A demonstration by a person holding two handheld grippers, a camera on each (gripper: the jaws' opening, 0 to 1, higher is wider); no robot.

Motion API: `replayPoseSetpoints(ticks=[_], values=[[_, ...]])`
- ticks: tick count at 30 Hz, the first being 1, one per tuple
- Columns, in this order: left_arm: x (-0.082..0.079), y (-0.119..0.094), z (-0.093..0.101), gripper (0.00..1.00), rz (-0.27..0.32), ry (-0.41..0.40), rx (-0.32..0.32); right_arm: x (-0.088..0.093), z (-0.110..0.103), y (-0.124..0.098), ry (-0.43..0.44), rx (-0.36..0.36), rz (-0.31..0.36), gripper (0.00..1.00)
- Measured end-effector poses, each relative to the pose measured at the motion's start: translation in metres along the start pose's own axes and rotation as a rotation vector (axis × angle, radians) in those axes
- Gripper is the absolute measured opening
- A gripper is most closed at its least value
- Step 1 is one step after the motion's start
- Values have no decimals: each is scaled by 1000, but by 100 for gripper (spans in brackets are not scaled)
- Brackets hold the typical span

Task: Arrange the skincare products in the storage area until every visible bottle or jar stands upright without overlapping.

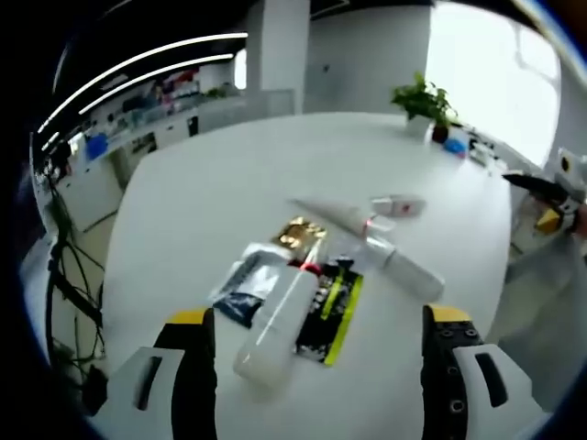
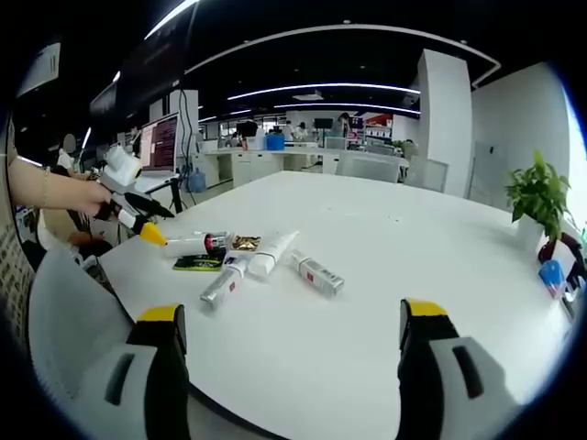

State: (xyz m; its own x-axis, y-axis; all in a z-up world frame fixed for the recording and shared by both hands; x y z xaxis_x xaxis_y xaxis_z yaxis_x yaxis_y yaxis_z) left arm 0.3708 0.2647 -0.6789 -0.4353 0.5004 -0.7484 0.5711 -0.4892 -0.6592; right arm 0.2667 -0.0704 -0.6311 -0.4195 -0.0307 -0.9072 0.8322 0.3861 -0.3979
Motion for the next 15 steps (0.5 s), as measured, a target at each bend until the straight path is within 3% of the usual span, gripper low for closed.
replayPoseSetpoints(ticks=[15], values=[[14, 35, -16, 57, -196, 101, 126, 2, 2, 1, 1, 18, -14, 97]])
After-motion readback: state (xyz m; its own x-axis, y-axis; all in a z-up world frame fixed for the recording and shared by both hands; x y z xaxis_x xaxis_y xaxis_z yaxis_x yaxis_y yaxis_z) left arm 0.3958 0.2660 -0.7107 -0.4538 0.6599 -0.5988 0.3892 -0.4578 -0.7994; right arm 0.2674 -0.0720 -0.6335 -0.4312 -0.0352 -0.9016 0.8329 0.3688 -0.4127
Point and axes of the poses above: the point that each gripper's makers call its tool centre point, and the gripper's own axes: y roughly forward along the fingers, z roughly to its right, x roughly out of its underside, the point moved 4 cm from there along -y, roughly backward along the fingers, and after that the axes turned 11 degrees about y, right-handed, at the moved point
